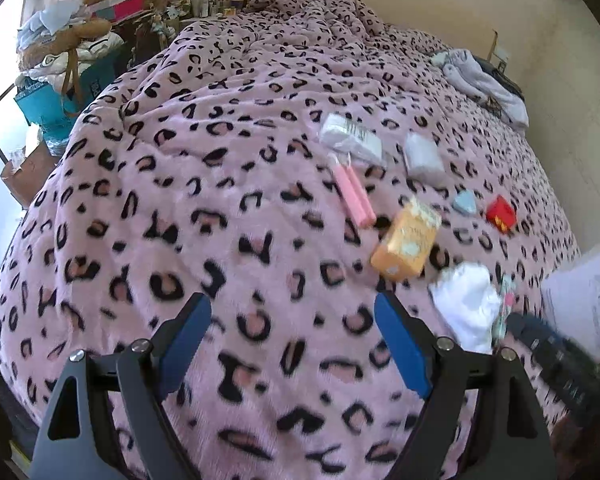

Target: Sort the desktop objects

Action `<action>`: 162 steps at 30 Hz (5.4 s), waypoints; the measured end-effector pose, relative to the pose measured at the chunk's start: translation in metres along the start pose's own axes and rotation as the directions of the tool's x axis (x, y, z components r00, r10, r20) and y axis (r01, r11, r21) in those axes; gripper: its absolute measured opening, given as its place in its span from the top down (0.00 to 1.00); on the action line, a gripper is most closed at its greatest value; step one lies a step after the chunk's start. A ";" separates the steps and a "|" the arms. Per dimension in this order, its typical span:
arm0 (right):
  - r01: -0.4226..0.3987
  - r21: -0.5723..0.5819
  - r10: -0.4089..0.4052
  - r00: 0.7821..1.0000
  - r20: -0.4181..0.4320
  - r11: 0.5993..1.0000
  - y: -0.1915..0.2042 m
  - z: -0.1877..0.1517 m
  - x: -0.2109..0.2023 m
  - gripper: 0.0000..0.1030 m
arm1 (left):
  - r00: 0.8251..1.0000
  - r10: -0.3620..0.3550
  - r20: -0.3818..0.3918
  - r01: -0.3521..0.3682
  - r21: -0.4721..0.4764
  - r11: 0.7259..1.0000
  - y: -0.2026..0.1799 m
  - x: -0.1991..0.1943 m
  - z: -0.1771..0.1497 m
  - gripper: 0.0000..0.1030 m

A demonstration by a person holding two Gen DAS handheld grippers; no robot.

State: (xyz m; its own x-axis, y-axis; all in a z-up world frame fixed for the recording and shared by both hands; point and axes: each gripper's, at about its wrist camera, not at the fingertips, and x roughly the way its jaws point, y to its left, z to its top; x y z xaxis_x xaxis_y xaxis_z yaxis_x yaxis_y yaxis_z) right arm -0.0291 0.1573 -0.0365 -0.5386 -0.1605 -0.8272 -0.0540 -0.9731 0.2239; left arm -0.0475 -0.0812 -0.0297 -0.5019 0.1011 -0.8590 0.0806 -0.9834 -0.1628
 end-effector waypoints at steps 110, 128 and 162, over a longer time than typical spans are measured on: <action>-0.020 0.127 0.009 0.997 0.081 0.992 -0.080 -0.021 -0.058 0.51 | 0.997 -0.062 0.045 0.049 0.235 0.971 -0.142 -0.045 -0.031 0.77; 0.025 0.221 -0.059 0.987 0.150 0.975 -0.167 -0.039 -0.127 0.51 | 0.987 -0.160 0.018 0.139 0.407 0.903 -0.264 -0.062 -0.067 0.77; 0.181 0.354 -0.260 0.947 0.190 0.918 -0.265 -0.046 -0.183 0.51 | 0.916 -0.382 -0.127 0.371 0.632 0.680 -0.405 -0.058 -0.079 0.77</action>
State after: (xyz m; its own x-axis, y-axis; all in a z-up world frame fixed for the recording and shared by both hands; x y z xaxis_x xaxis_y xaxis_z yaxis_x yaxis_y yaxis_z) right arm 0.1221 0.4366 0.0319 -0.6553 0.1324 -0.7437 -0.4447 -0.8634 0.2381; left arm 0.0169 0.3232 0.0481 -0.3808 0.4870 -0.7860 -0.6760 -0.7266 -0.1226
